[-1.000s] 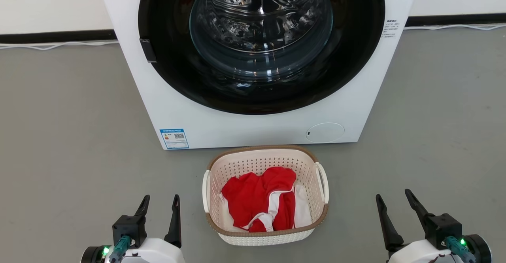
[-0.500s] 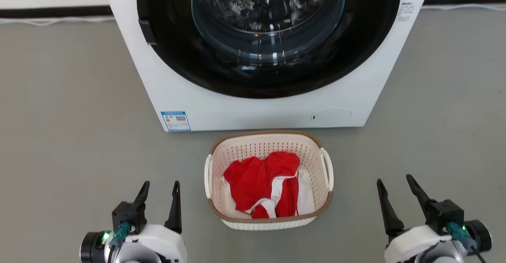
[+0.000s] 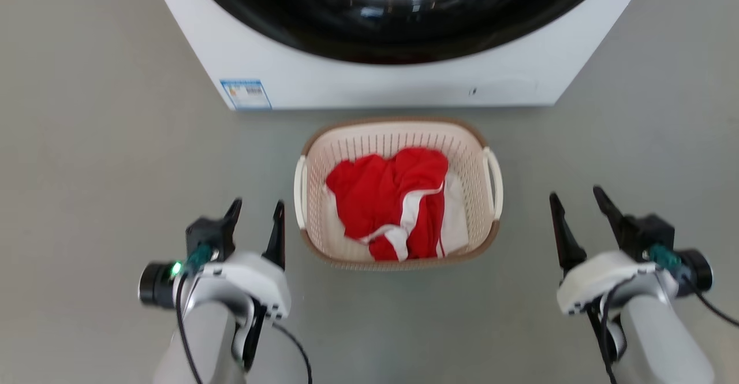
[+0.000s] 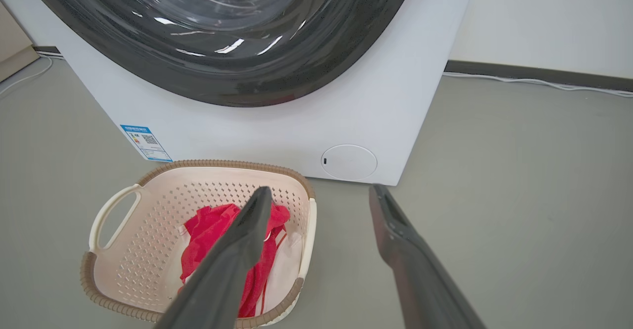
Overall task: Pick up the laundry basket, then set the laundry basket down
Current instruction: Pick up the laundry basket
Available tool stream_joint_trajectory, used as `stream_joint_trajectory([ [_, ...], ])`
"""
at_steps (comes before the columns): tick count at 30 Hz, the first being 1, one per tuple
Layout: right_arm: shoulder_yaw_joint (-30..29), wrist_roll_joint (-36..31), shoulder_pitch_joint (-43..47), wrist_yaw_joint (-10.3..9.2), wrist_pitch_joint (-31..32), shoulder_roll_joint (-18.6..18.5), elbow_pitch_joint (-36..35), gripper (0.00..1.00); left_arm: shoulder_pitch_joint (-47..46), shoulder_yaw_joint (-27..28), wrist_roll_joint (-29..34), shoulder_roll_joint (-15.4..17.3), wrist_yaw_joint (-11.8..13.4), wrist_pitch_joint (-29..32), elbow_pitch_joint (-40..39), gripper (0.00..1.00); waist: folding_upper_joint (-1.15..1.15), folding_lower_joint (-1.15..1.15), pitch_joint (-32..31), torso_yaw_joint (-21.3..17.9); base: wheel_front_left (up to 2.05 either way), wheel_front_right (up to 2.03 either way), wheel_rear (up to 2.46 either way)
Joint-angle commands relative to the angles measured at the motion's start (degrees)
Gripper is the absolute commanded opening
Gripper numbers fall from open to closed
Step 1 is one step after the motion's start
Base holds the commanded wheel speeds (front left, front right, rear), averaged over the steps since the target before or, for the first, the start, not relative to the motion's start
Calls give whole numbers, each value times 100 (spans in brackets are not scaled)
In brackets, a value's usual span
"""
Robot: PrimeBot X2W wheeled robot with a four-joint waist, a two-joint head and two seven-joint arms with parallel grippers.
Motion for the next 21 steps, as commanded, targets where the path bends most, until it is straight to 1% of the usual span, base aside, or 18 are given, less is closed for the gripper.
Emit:
stream_joint_trajectory([
  [1,113,-52,-203,35,-77,-10,-5,100,-277,89,-34,79,-9,-60,-30,100,0,0,428,56,0,0,0],
  [7,120,-93,-959,35,-77,-35,716,100,-1103,-251,-340,79,-3,-60,535,100,0,0,1155,137,0,0,0],
  [8,136,-88,-1198,35,-77,-60,999,100,-1365,-380,-442,79,8,-60,745,100,0,0,1368,169,0,0,0],
  [13,229,-92,-1785,35,-65,-140,1706,100,-1936,-716,-746,79,57,-60,1234,100,0,0,1825,230,0,0,0],
  [17,319,-103,-2187,35,-67,-194,2095,100,-2284,-923,-996,79,141,-60,1518,100,0,0,2099,255,0,0,0],
  [21,387,-122,-2524,35,-71,-225,2333,100,-2553,-1120,-1213,79,211,-60,1695,100,0,0,2355,254,0,0,0],
])
